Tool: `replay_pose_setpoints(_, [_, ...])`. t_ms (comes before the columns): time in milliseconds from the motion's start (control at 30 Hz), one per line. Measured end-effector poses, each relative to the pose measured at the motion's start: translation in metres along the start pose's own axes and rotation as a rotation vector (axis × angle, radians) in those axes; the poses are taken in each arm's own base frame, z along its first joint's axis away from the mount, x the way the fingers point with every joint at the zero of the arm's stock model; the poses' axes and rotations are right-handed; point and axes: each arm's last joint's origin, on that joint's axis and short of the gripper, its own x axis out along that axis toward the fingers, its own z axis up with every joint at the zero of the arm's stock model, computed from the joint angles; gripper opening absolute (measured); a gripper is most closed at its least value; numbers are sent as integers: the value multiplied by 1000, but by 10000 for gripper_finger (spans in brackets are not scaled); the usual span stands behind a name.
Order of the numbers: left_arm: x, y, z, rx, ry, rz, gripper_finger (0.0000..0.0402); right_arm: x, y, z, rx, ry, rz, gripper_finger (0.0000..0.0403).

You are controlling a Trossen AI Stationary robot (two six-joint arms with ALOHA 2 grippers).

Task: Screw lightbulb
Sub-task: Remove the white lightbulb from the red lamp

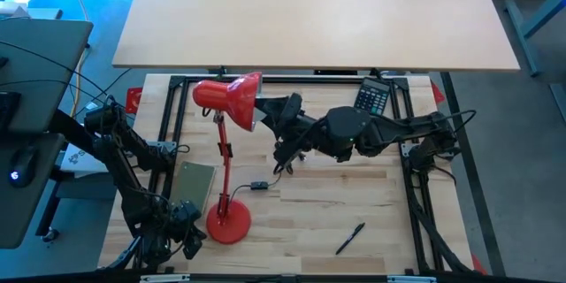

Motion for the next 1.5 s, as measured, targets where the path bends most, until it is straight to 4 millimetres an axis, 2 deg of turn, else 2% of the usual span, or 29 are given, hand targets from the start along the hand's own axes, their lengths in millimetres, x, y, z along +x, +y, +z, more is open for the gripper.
replay_pose_setpoints(133, [0, 0, 0, 9, 0, 0, 0, 0, 0, 1, -9, -16, -2, 271])
replay_pose_setpoints(300, [0, 0, 0, 25, 1, -1, 0, 0, 1, 1, 89, -25, 5, 271])
replay_pose_setpoints(533, [0, 0, -1, 30, 11, -2, 0, -3, 0, 4, 70, -7, 4, 274])
replay_pose_setpoints(1033, [0, -2, -1, 35, 29, -14, 0, -8, -2, 9, 231, 11, -2, 390])
replay_pose_setpoints(1133, [0, -2, -1, 35, 28, -13, 0, -10, -2, 11, 268, 11, 0, 397])
replay_pose_setpoints(1500, [0, -2, -1, 66, 27, -13, 0, -38, -7, 44, 374, -73, 7, 399])
